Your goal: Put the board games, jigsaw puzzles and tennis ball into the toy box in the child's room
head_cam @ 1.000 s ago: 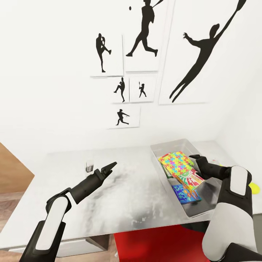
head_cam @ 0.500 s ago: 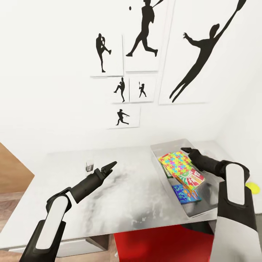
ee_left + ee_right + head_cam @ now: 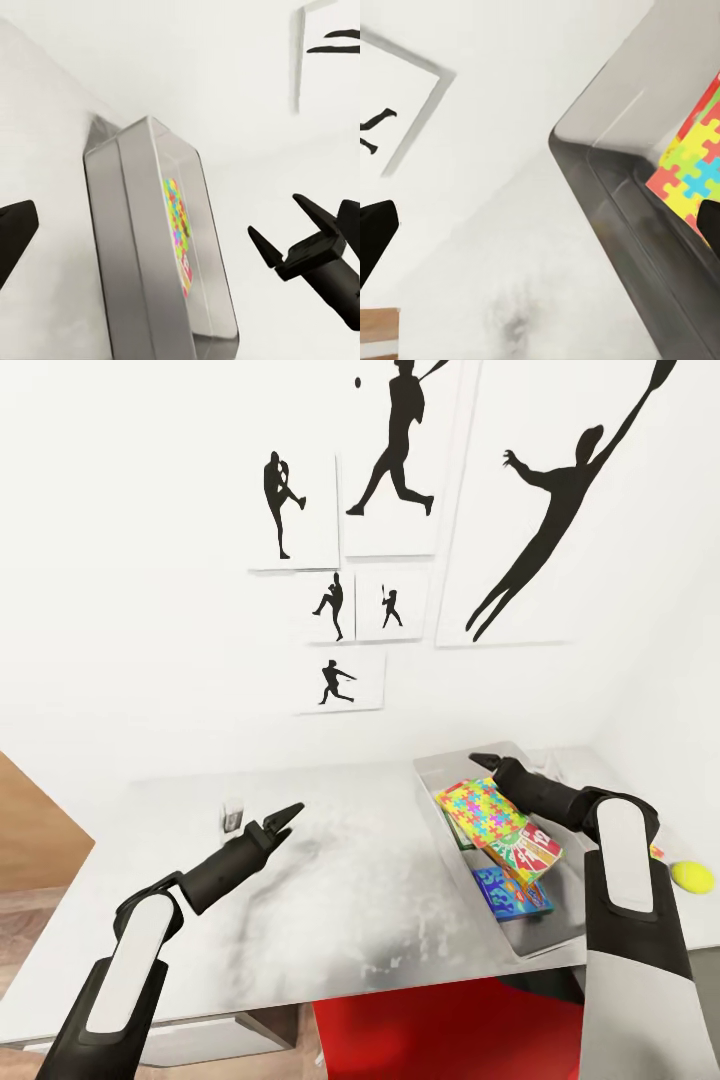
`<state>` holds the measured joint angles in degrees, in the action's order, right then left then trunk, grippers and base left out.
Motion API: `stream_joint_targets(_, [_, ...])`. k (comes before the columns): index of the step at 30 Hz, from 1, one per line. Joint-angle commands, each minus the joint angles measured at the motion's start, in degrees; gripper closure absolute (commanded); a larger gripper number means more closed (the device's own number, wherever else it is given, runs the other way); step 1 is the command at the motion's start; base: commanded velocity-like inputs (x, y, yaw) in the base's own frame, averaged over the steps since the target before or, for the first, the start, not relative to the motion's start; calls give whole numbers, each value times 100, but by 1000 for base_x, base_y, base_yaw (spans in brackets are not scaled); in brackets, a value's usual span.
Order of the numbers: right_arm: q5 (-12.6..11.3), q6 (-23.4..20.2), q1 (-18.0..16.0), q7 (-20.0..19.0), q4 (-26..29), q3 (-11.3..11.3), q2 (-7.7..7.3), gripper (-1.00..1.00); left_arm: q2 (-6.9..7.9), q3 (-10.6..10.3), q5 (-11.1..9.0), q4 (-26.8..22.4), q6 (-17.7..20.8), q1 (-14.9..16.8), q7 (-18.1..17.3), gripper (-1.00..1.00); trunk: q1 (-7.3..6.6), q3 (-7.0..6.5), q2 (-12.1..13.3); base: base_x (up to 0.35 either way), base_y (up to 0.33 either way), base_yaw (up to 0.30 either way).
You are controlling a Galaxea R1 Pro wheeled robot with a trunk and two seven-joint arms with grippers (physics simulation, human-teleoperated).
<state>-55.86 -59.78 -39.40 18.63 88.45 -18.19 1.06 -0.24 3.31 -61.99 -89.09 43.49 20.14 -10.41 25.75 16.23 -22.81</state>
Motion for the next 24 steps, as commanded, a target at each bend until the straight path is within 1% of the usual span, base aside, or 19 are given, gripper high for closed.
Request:
stream_joint_targets(1, [-59, -22, -7, 24, 4, -11, 5, -100, -3, 11, -1, -1, 36, 5, 17, -100, 3, 10, -11, 0, 0, 0])
stream_joint_targets(3, [-59, -22, -7, -8, 4, -11, 5, -100, -3, 11, -1, -1, 36, 5, 58, -100, 3, 10, -11, 0, 0, 0])
stream_joint_targets(24, [-59, -22, -7, -8, 4, -11, 5, -100, -3, 11, -1, -1, 36, 5, 58, -100, 3, 10, -11, 0, 0, 0])
